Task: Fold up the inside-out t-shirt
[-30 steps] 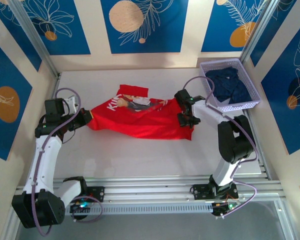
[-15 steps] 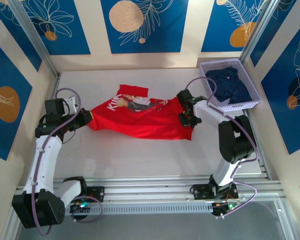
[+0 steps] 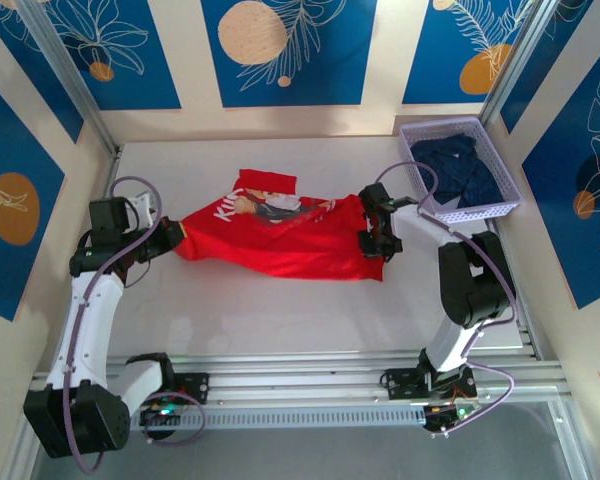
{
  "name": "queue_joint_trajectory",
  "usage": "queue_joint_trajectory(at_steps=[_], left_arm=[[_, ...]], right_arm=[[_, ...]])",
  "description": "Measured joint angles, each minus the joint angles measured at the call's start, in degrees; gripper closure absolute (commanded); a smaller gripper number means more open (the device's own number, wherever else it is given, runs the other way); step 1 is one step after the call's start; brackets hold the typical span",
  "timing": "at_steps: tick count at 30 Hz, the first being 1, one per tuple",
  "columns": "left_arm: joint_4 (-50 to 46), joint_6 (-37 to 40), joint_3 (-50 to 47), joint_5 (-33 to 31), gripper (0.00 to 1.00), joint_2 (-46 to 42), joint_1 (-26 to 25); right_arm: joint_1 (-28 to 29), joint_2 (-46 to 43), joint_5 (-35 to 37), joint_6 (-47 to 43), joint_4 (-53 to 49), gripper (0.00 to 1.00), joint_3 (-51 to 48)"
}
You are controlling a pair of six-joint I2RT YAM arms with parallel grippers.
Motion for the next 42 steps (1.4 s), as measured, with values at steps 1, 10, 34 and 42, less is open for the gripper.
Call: queue_joint_trajectory(at_steps=[1,10,34,42], left_arm=[[0.0,0.0,0.0,0.0,1.00,0.0,0.0],[0.0,-0.5,0.0,-0.4,1.00,-0.1,0.0],[5.9,-9.4,26.7,-11.8,1.00,0.7,0.1],[-0.9,-0.4,52.9,-20.5,1.00,1.7,0.1]], right_arm=[[-0.1,-0.3,-0.6,0.1,0.2,0.85,-0.2],[-2.7,-6.8,-4.5,0.7,3.2,1.00,-2.4],[-20.3,-30.3,-43.8,12.2,25.4,1.00,4.9],[-21.1,-45.5,-34.6,7.1,16.0,1.00,21.6]])
